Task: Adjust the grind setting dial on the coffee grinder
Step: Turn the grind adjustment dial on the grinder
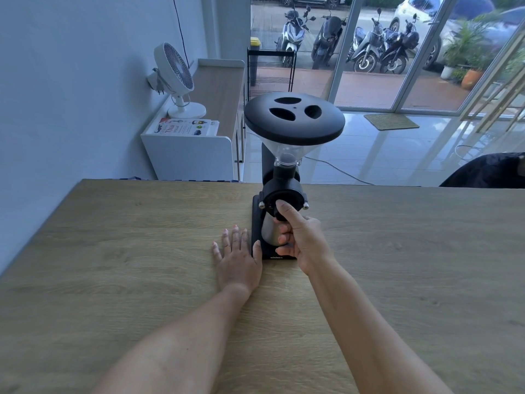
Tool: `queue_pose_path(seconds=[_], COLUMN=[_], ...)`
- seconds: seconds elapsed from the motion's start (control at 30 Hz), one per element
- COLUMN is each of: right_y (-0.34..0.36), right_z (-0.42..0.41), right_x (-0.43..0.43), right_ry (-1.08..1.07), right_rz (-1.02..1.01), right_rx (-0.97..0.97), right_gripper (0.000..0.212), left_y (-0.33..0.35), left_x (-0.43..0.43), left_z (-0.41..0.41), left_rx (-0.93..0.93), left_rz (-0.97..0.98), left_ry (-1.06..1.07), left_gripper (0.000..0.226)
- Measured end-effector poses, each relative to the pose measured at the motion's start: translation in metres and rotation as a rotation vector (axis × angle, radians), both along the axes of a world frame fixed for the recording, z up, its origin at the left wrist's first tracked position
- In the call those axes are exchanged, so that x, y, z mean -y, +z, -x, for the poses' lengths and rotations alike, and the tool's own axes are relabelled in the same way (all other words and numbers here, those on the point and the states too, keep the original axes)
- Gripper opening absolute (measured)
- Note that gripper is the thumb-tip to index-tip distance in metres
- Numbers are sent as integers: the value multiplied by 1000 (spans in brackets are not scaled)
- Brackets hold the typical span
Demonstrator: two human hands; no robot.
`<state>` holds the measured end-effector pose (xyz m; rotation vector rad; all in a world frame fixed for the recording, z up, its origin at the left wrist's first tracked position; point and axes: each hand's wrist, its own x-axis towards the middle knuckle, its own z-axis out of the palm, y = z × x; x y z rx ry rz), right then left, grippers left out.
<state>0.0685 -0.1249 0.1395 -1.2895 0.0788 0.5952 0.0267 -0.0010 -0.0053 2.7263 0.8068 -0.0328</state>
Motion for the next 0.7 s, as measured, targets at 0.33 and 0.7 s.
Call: queue_pose_path(seconds=[0.33, 0.7], right_y=[-1, -1], right_z=[-1, -2], right_x=[-2, 0], right_ry=[-29, -3], right_rz=[54, 61], right_rx=[27, 43], right_gripper=[45, 43], left_y=[1, 2], left_x=[1, 0], left_z=[0, 1], left_rx=[0, -4], left_rz=[-4, 4], left_ry=[3, -4], left_gripper=[64, 65])
